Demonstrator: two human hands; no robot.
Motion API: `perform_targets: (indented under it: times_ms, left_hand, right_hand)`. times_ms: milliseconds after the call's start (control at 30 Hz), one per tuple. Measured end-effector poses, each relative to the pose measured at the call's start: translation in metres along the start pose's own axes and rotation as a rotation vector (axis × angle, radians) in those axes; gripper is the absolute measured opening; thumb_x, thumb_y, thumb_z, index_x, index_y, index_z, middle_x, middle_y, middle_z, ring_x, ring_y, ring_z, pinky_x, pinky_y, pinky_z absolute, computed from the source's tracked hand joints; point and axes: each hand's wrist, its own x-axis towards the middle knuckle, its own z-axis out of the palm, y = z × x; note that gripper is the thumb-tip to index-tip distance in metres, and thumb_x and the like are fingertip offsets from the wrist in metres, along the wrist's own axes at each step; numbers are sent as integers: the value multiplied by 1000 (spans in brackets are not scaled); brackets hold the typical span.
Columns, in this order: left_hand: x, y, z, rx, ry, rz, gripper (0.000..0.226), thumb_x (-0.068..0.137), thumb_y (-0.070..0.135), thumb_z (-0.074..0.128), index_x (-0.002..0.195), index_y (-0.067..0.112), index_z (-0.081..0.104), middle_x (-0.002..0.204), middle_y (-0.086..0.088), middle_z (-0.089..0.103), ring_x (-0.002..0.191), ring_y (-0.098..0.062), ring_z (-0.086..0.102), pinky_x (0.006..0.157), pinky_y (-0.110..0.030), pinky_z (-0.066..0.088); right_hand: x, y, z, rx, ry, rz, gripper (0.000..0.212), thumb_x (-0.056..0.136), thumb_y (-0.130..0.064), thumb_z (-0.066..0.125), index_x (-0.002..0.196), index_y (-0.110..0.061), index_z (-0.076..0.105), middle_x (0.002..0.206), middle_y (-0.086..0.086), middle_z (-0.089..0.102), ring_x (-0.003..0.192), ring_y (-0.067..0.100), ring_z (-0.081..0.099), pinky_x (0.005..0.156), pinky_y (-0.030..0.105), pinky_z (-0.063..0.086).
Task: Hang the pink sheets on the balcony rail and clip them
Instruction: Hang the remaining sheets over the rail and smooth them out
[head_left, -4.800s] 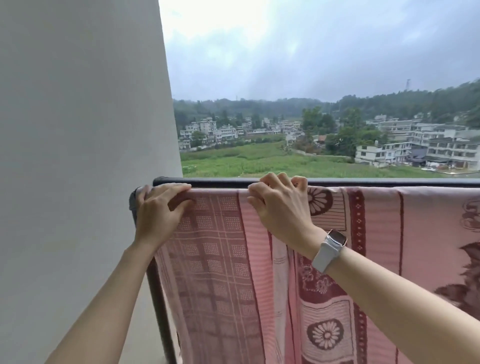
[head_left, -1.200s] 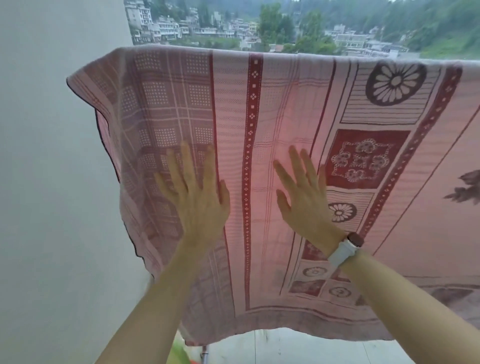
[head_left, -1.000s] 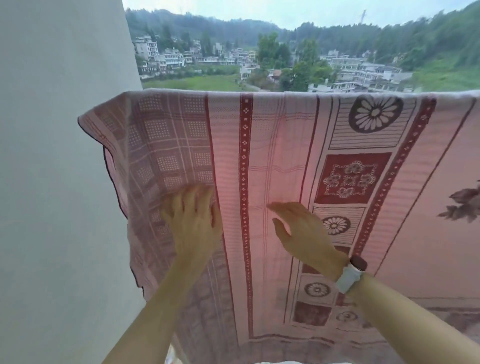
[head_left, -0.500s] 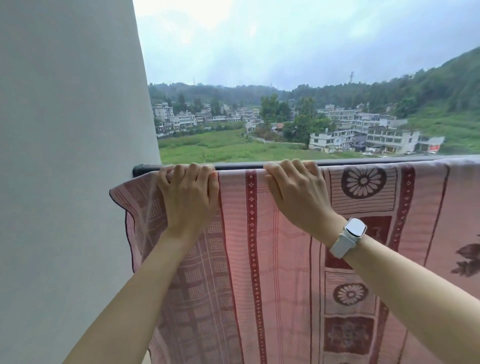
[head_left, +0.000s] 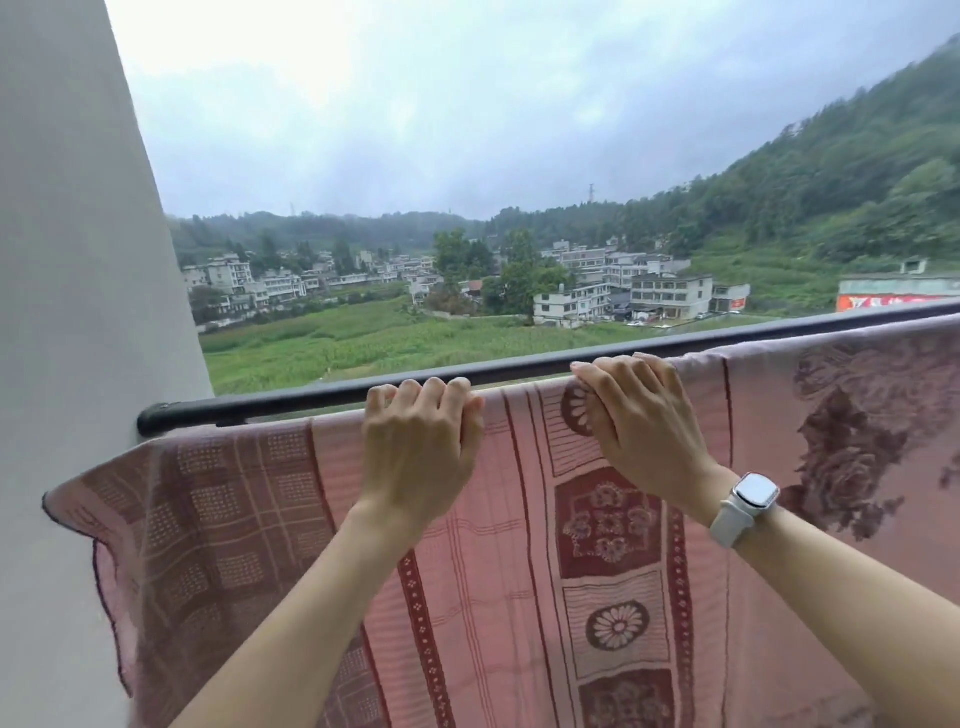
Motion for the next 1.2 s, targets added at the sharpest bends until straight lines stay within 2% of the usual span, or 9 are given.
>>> perform_targets:
  times_ms: [133,233,333,500,733,867,1000,1100,1200]
  left_hand:
    - [24,63,19,-74,-1,99,40,92,38,31,101,15,62,80,-1,68,68,-22,63,68,-37,45]
    - [45,114,33,-79,-18,125,45,92,40,27,98,14,63,77,-3,68,66,-23,63,66,-36,46]
    - [65,171,47,-90,-28,139,47,92,42,26,96,13,62,78,-4,67,67,-25,63,65,-36,47]
    - [103,266,77,-32,-49,91,45,89,42,29,88,12,62,78,-6,67,71,-27,62,69,-38,46]
    - [163,419,127,-24,-33,184,44,89,38,29,73,10,59,61,-6,61,52,-26,57,53,-32,44]
    - [200,507,159,-106,-33,240,45,90,37,27,70,12,59,59,-3,61,49,-23,57,50,-29,44]
    - [239,612,192,-172,-26,293,42,87,37,29,67,14,59,58,-2,62,50,-22,58,48,-27,44]
    - [263,699,213,-224,-59,303,45,85,38,29,74,13,64,64,-3,63,56,-21,58,55,-29,46]
    - [286,783,235,-228,-69,307,53,84,39,27,96,8,68,76,-5,67,69,-22,61,71,-34,45]
  right_hand:
    - [-17,70,-17,-26,-93,11,33,93,-27,33,117,-12,50,103,5,61,94,25,57,95,38,31]
    - [-24,115,-29,-46,-151,-33,35,95,-30,30,122,-16,47,111,2,59,101,23,55,98,42,34]
    - [-32,162,-39,28,-199,-74,36,94,-26,33,128,-19,42,112,3,59,97,23,54,92,41,40]
    - [-58,273,-49,31,-244,35,38,93,-34,30,127,-20,41,105,3,59,97,24,56,101,49,33]
    - [-102,439,-72,-29,-269,67,37,92,-33,31,127,-22,38,114,1,55,107,21,50,103,38,24]
    - [-123,536,-89,-63,-338,193,51,89,-46,21,126,-19,43,118,1,53,115,21,47,110,43,20]
    - [-148,634,-105,-113,-348,325,62,86,-48,7,129,-20,41,126,0,49,124,18,39,113,40,12]
    - [-169,709,-120,-175,-364,378,66,84,-48,2,133,-23,36,136,-2,43,133,16,29,115,40,8]
    - [-188,787,-136,-234,-415,396,70,81,-49,-2,137,-24,33,144,-3,36,139,14,19,115,40,6]
